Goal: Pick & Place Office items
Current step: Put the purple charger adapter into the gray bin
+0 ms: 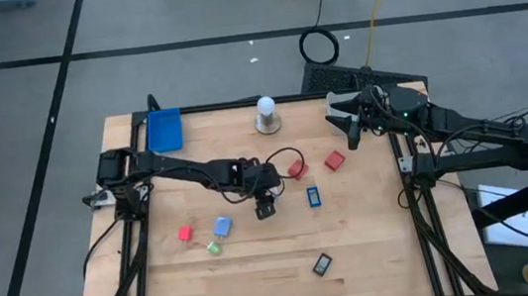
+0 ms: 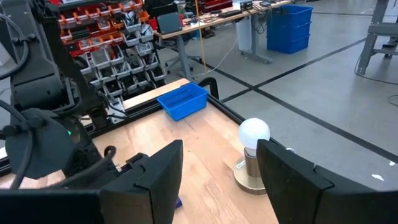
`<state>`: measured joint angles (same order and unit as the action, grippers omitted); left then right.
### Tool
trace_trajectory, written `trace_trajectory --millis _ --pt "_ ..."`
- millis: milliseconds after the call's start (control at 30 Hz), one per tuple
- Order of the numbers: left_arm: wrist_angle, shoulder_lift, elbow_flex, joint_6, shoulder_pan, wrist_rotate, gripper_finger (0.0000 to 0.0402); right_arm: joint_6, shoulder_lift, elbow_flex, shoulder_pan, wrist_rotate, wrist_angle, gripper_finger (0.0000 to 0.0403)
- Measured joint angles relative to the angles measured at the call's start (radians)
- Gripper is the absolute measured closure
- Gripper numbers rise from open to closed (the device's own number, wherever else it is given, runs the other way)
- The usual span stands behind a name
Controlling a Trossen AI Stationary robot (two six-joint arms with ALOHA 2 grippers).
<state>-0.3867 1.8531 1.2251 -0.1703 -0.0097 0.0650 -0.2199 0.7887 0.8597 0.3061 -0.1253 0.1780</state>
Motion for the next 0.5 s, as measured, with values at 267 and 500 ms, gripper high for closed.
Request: trace_trajectory --millis 267,500 --pt "0.003 0.043 0.000 0.005 0.000 0.008 0.0172 0.000 0.000 0.000 0.000 0.000 0.000 0.0206" --pt "0.011 0.089 0.000 0.008 0.000 -0.005 0.0172 -0.002 0.000 0.000 0.000 0.005 0.000 0.0206"
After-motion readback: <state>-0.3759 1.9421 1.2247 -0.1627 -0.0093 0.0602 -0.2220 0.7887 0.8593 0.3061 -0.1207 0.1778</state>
